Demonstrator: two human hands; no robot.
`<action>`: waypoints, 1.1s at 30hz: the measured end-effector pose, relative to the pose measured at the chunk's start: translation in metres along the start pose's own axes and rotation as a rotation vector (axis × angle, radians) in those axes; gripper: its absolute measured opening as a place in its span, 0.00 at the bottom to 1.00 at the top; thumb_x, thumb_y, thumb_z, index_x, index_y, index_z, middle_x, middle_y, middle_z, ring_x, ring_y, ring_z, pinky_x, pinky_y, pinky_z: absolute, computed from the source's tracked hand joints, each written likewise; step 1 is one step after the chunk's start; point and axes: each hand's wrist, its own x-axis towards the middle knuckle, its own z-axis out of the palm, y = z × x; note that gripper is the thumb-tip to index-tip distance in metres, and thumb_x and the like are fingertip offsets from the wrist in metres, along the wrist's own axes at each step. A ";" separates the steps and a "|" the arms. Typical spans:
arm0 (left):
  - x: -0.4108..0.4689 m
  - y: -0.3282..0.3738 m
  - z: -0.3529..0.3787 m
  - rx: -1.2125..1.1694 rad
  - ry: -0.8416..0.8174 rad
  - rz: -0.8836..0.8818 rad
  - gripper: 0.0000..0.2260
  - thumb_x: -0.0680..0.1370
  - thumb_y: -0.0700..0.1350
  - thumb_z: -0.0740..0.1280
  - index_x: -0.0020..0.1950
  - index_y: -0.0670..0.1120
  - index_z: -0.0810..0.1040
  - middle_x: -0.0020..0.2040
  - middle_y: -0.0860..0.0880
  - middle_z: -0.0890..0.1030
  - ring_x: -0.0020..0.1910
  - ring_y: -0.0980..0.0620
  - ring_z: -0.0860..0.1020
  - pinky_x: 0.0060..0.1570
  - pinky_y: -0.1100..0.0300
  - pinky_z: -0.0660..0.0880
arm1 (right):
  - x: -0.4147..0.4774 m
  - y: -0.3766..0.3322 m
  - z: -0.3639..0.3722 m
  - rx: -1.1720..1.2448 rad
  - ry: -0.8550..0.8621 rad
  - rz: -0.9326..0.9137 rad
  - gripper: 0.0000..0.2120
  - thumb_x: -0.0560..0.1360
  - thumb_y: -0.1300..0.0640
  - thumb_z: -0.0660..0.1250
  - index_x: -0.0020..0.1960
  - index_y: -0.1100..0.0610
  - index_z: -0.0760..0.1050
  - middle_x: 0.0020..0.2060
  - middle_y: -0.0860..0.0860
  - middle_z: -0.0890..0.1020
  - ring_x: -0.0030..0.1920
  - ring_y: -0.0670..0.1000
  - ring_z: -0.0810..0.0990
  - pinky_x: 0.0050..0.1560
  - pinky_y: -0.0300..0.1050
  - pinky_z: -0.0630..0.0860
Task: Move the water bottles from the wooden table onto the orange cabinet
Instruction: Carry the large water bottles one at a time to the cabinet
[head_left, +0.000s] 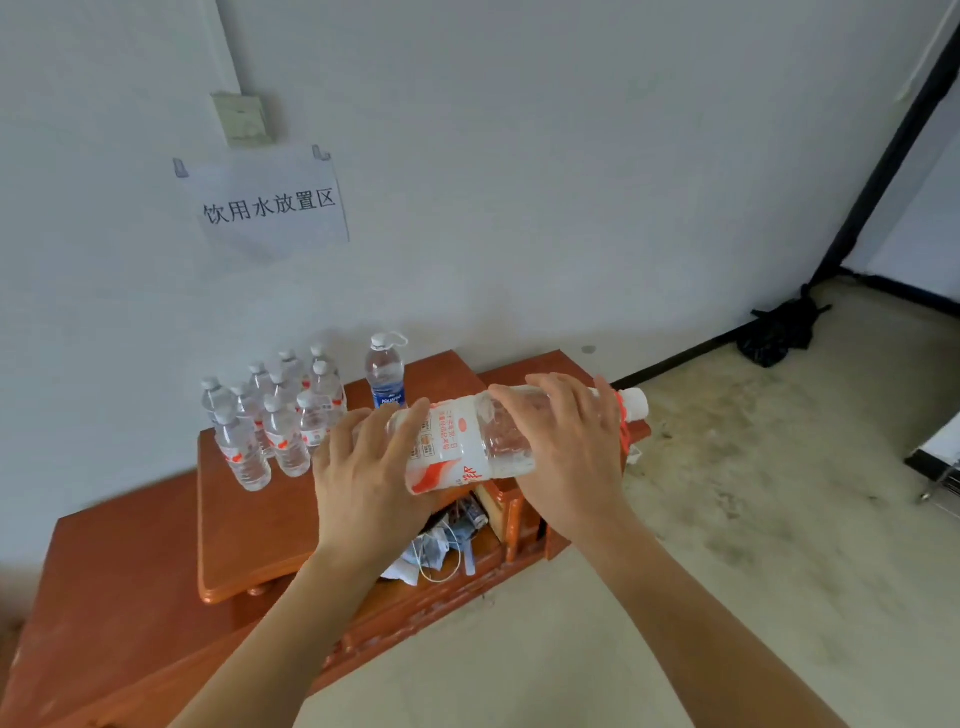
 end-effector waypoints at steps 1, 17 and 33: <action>0.018 -0.008 0.010 -0.018 -0.001 0.008 0.34 0.70 0.67 0.65 0.70 0.49 0.75 0.65 0.44 0.78 0.64 0.37 0.71 0.55 0.35 0.73 | 0.015 0.004 0.012 -0.013 0.001 0.008 0.45 0.57 0.55 0.84 0.70 0.43 0.70 0.64 0.51 0.75 0.68 0.56 0.72 0.74 0.66 0.60; 0.223 -0.070 0.216 -0.202 -0.083 -0.368 0.39 0.64 0.60 0.79 0.73 0.55 0.72 0.68 0.52 0.78 0.70 0.45 0.70 0.59 0.38 0.76 | 0.197 0.097 0.233 0.801 0.136 0.752 0.55 0.68 0.63 0.78 0.83 0.52 0.45 0.81 0.57 0.47 0.81 0.52 0.47 0.79 0.47 0.49; 0.323 -0.168 0.313 -0.180 -0.548 -0.256 0.36 0.72 0.73 0.63 0.77 0.60 0.64 0.76 0.57 0.67 0.76 0.51 0.62 0.75 0.39 0.60 | 0.356 0.090 0.366 0.863 -0.132 0.727 0.22 0.65 0.46 0.80 0.52 0.42 0.72 0.41 0.34 0.78 0.46 0.40 0.79 0.53 0.41 0.76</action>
